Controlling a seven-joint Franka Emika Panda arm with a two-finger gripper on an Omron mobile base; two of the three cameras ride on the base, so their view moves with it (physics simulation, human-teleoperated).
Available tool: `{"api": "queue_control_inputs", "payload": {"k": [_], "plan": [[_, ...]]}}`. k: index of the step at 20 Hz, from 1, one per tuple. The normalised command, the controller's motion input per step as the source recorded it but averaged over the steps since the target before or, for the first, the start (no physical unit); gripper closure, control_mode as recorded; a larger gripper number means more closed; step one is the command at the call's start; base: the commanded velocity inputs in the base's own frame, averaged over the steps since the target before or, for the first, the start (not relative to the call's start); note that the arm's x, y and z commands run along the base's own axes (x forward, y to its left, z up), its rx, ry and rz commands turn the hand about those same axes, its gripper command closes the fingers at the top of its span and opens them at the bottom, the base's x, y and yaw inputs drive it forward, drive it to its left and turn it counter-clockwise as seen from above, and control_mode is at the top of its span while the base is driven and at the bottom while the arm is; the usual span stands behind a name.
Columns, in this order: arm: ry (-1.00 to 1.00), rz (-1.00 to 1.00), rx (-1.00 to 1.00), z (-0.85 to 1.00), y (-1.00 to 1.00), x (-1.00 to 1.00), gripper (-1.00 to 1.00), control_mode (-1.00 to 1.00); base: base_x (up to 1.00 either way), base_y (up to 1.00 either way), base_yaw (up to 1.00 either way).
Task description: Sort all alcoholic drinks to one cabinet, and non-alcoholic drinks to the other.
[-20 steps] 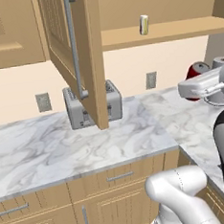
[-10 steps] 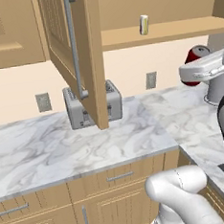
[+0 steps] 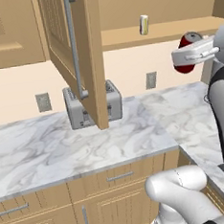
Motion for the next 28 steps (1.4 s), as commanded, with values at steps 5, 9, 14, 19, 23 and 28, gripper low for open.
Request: {"api": "queue_control_inputs", "payload": {"k": [5,9,14,19,23,28], "plan": [[-0.06,0.01,0.0,0.0,0.03,0.31,1.0,-1.0,0.0,0.0,0.0],[-0.06,0.0,0.0,0.01,0.04,0.33,1.0,-1.0,0.0,0.0,0.0],[0.0,0.0,0.0,0.11,0.07,0.33,1.0,-1.0,0.0,0.0,0.0],[0.0,0.0,0.0,0.1,0.05,0.32,1.0,-1.0,0.0,0.0,0.0],[0.0,0.0,0.0,0.05,0.04,0.34,1.0,-1.0,0.0,0.0,0.0],[0.0,0.0,0.0,0.02,0.01,0.31,1.0,-1.0,0.0,0.0,0.0]]}}
